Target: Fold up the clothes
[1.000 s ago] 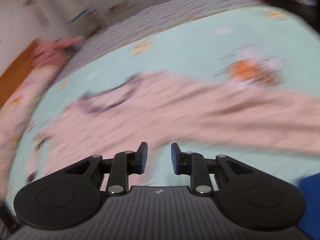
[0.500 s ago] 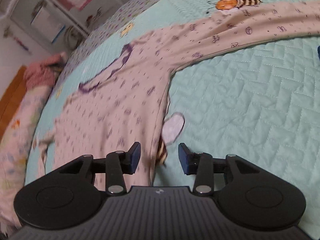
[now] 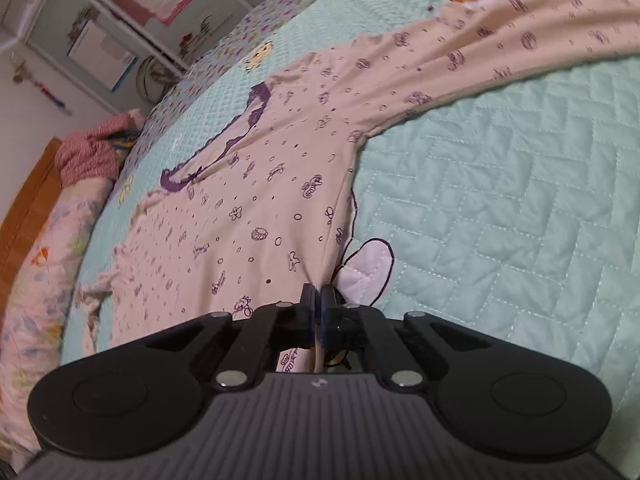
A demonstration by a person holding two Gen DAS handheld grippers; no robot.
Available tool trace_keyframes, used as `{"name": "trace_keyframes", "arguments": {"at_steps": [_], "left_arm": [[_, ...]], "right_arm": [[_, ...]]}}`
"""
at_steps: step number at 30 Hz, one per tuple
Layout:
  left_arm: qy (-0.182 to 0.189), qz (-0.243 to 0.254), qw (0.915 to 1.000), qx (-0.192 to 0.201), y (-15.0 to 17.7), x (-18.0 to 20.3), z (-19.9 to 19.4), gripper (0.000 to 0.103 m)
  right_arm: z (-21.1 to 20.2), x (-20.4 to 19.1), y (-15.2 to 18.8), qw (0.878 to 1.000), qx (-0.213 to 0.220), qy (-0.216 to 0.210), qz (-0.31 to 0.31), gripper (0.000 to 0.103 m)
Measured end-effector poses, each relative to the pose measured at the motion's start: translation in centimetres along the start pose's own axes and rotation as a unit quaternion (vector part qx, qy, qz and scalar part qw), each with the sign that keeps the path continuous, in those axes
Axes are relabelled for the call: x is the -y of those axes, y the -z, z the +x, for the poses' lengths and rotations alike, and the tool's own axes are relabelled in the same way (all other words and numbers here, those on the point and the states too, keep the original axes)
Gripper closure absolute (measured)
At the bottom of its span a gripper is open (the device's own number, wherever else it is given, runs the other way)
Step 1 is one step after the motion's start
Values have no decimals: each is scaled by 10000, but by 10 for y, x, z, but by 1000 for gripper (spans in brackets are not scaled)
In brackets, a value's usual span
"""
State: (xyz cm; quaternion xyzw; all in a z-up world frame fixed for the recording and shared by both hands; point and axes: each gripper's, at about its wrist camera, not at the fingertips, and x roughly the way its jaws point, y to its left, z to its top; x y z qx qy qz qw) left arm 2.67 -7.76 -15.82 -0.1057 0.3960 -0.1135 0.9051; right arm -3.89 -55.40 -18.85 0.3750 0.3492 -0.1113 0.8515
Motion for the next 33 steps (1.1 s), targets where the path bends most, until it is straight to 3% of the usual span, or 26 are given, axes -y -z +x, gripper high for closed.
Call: {"name": "trace_keyframes", "arguments": {"at_steps": [5,11,13,14,15,16,18,20,21,25,28,29,30,32,33], "left_arm": [[12,143,9999,-31,-17,5,18,0],[183,404,9976,-534,-30,15,52,0],[248,692,9955,-598,-30,22,58,2],[259,892,9939,-590,-30,25,58,17],[195,1094,9921,-575,-29,28,57,54],[81,1310,9896,-587,-29,30,57,75],[17,1567,9852,-692,-32,28,57,81],[-148,1734,9819,-753,-36,24,57,101],[-290,1803,9804,-744,-37,22,58,103],[5,1493,9855,-804,-41,8,56,103],[196,1287,9883,-794,-42,9,52,95],[292,1203,9892,-785,-42,10,50,80],[388,1118,9899,-776,-43,12,49,59],[494,1082,9906,-671,-43,19,47,38],[456,1148,9903,-634,-42,24,48,38]], "right_arm": [[-9,-7,-9,9962,27,622,-612,103],[-9,-5,-10,9973,-58,483,-541,103],[-8,-5,-9,9977,-102,420,-514,103],[-8,-6,-9,9974,-115,442,-562,103],[-8,-8,-9,9970,-117,462,-613,103],[-9,-9,-9,9964,-109,503,-669,103],[-11,-5,-11,9943,-51,764,-737,103],[-13,5,-12,9937,3,905,-654,103],[-15,12,-13,9947,20,874,-548,103],[-22,26,-13,9996,47,292,21,99],[-20,33,-14,9976,165,-231,637,76],[-16,32,-14,9970,157,-316,696,64],[-10,28,-15,9974,108,-298,654,63],[0,15,-14,9993,38,-163,340,64],[2,11,-14,9995,6,-143,273,69]]}}
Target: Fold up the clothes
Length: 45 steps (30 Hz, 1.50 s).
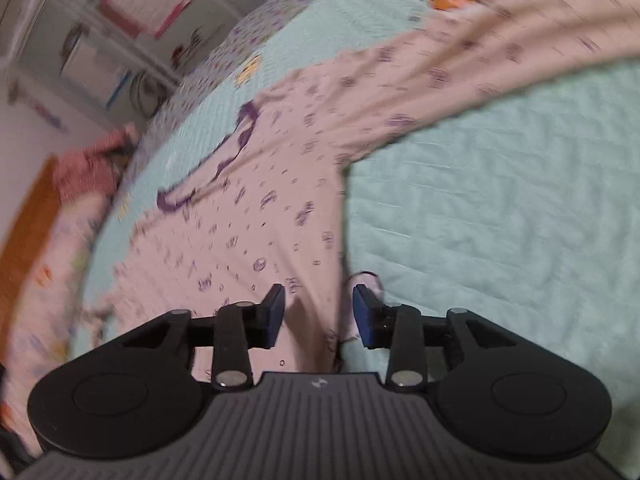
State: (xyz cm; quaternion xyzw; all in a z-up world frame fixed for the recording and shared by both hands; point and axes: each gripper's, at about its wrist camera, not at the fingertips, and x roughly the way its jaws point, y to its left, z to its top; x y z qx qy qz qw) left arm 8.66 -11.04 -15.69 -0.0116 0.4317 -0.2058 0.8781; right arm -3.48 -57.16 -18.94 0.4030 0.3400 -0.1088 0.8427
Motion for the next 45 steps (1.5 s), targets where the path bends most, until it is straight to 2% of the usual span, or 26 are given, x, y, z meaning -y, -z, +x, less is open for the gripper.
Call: {"name": "trace_keyframes", "arguments": {"at_steps": [1,2,3,7,10,13,15,16,17,19,20,23,25,26,28,29,32,36,38,40,45], "left_arm": [[-78,74,9999,-53,0,4,5,48],[-152,158,9996,-166,0,8,11,65],[-240,310,9989,-247,2,11,15,87],[-568,1069,9924,-214,9,23,15,90],[-564,1025,9930,-173,10,18,14,90],[-617,980,9933,-17,14,15,7,84],[-642,889,9940,61,21,14,-7,83],[-620,818,9947,77,26,13,-17,82],[-582,735,9956,75,32,10,-27,74],[-498,543,9973,78,46,4,-48,53],[-463,455,9978,94,53,0,-59,49],[-296,294,9991,46,71,-5,-84,47],[-177,184,9997,-47,81,-8,-94,42],[-161,150,9997,-94,85,-9,-96,39],[-312,104,9994,-144,92,-12,-97,38],[-346,-34,9992,-176,94,-17,-97,38],[-113,-750,9968,-268,95,-40,-98,37],[248,-1634,9861,-183,96,-66,-102,37],[56,-1602,9870,-108,93,-66,-104,37],[-23,-1525,9883,-82,89,-66,-103,37],[-38,-709,9958,-574,89,-48,-81,37]], "right_arm": [[3,-4,0,10000,-32,21,-66,75],[5,-8,0,9999,-65,41,-132,97],[7,-10,0,9998,-96,67,-173,102],[2,0,-3,9992,-68,329,-217,102],[0,11,-6,9999,-104,137,1,102],[-13,21,-2,9991,-44,-195,362,93],[-33,27,6,9980,19,-365,516,83],[-44,29,12,9977,-6,-433,528,83],[-54,29,21,9979,-124,-473,434,82],[-75,32,42,9971,-422,-583,245,80],[-86,33,54,9964,-557,-617,147,78],[-112,35,92,9923,-906,-838,42,70],[-125,35,114,9903,-1055,-902,-23,61],[-129,34,124,9900,-1101,-881,-66,56],[-133,35,139,9903,-1113,-833,-52,56],[-133,36,143,9904,-1092,-845,25,56],[-135,37,145,9907,-1045,-841,218,56],[-138,47,145,9898,-1002,-879,509,57],[-140,54,145,9887,-941,-888,757,57],[-143,55,147,9890,-964,-855,725,57],[-143,48,152,9896,-1076,-768,562,56]]}}
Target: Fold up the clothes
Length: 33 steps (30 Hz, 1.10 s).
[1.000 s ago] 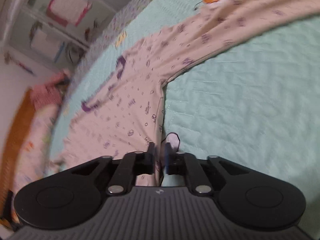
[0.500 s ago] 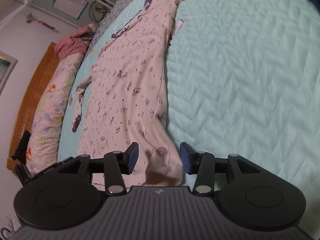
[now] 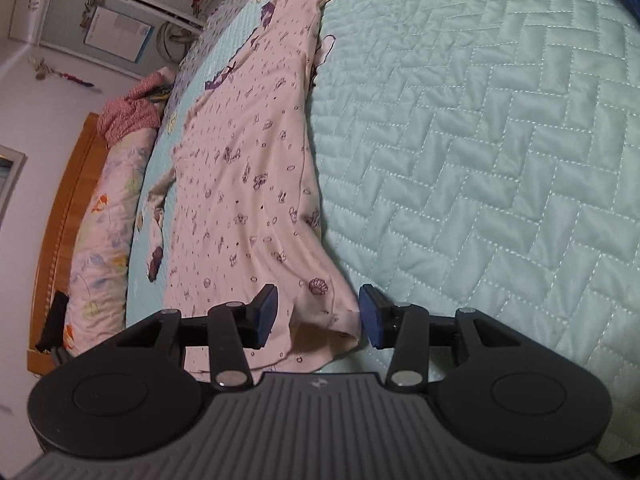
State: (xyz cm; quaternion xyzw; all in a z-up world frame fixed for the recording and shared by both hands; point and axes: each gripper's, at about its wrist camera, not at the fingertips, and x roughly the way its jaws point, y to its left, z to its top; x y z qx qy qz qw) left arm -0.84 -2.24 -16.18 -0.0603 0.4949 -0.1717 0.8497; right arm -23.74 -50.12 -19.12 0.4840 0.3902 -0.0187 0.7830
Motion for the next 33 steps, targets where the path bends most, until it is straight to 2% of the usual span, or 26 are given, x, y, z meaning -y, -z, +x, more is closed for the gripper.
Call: {"name": "trace_keyframes", "arguments": {"at_steps": [2,4,6,8,14,19,20,23,25,31,33], "left_arm": [[149,298,9994,-105,5,10,1,45],[212,390,9989,-179,10,16,2,81],[39,404,9990,-161,12,15,3,92],[51,296,9995,-140,13,12,0,99],[-256,335,9991,-55,9,13,-6,99],[-437,512,9977,-120,9,17,1,99],[-439,527,9976,-127,9,17,1,99],[-426,579,9973,-153,9,16,1,99],[-432,583,9972,-156,9,15,-2,99],[-470,594,9970,-174,11,10,-6,98],[-462,575,9971,-185,10,10,-6,98]], "right_arm": [[1,1,1,10000,-13,-42,77,56],[1,6,0,9996,-33,-164,247,56],[0,15,0,9981,-38,-341,514,56],[-1,28,-1,9934,-11,-579,985,56],[-2,42,3,9852,6,-814,1510,56],[3,35,3,9884,-34,-610,1393,56],[5,29,3,9911,-42,-492,1240,59],[9,5,7,9989,-65,115,451,97],[5,-7,13,9995,-35,317,63,98],[-27,-9,14,9962,105,790,-360,98],[-22,-9,17,9971,17,683,-349,98]]}}
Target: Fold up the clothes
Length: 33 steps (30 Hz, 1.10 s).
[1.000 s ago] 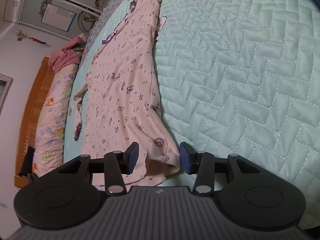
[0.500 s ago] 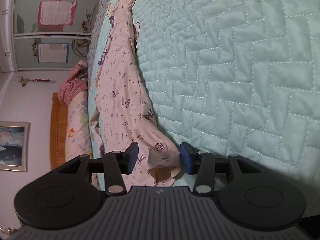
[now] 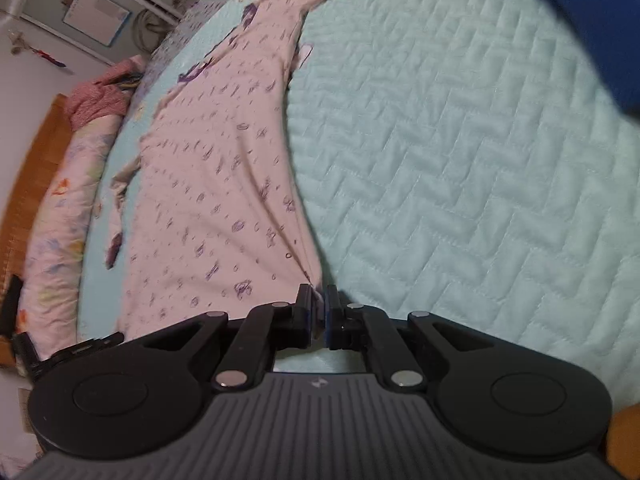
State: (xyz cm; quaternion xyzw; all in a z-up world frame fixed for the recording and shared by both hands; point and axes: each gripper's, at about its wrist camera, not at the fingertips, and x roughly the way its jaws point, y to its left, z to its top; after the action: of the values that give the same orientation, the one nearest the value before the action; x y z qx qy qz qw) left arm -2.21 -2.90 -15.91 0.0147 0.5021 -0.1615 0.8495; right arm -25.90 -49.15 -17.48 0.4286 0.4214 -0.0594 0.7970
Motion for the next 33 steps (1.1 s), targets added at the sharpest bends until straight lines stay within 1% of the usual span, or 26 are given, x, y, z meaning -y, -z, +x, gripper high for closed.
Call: {"name": "trace_keyframes", "arguments": {"at_steps": [2,4,5,7,9,10,12,13,14,15,17,18,19,20,21,22,23,25,26,27,28,29,30,31,32,33], "left_arm": [[17,-35,10000,-5,-1,-1,-1,98],[-22,-43,10000,19,0,-2,-3,93],[-23,-53,10000,24,1,-2,-5,93],[-31,-61,10000,50,2,-3,-11,93],[-80,-59,9999,111,4,-3,-18,93],[-161,-44,9997,194,3,0,-24,93],[-279,53,9983,503,1,11,-39,93],[-319,107,9971,679,0,17,-47,92],[-236,159,9960,851,-1,23,-55,91],[23,219,9950,974,-3,31,-61,88],[543,391,9923,1042,-5,49,-63,74],[578,536,9929,890,-4,58,-54,60],[424,681,9947,642,-2,64,-40,56],[270,824,9955,394,0,70,-27,57],[8,925,9956,115,3,72,-12,59],[-347,949,9948,-151,8,66,1,61],[-474,898,9946,-221,12,57,5,61],[-398,629,9971,-159,12,39,-2,64],[-449,547,9974,-132,11,34,-6,67],[-556,574,9968,-49,9,34,-11,71],[-593,625,9962,86,5,37,-18,71],[-536,647,9962,243,2,42,-25,71],[-360,653,9963,422,-2,49,-33,70],[-131,684,9958,586,-6,58,-37,67],[92,750,9946,714,-10,68,-37,64],[274,828,9931,782,-13,78,-35,56]], "right_arm": [[6,-2,3,9999,-49,-97,5,96],[2,2,4,9998,46,-100,135,94],[-1,4,4,9997,90,-83,189,94],[-10,2,1,9996,167,35,208,89],[-21,-6,-3,9994,339,66,50,89],[-24,-12,-4,9991,417,58,-89,89],[-20,-23,-8,9985,507,-23,-200,88],[-15,-25,-8,9984,519,-166,-161,88],[-9,-26,-8,9980,530,-309,-121,88],[-4,-28,-8,9975,542,-452,-82,87],[8,-29,-7,9965,487,-672,27,87],[20,-25,-3,9974,293,-642,149,87],[29,-22,1,9979,150,-593,212,88],[32,-19,6,9985,91,-513,179,98],[36,-17,11,9989,33,-433,145,102],[37,-16,14,9992,-34,-380,107,102],[33,-17,13,9993,-122,-356,67,102],[23,-26,8,9993,-189,-285,-141,99],[18,-33,5,9991,-144,-284,-279,92],[13,-41,1,9986,-8,-365,-379,86],[13,-47,-3,9979,142,-506,-388,84],[17,-53,-8,9968,297,-653,-354,83],[21,-59,-13,9953,451,-800,-321,79],[27,-66,-16,9939,590,-883,-302,77],[40,-71,-16,9940,641,-836,-288,76],[58,-74,-13,9952,587,-750,-243,75]]}}
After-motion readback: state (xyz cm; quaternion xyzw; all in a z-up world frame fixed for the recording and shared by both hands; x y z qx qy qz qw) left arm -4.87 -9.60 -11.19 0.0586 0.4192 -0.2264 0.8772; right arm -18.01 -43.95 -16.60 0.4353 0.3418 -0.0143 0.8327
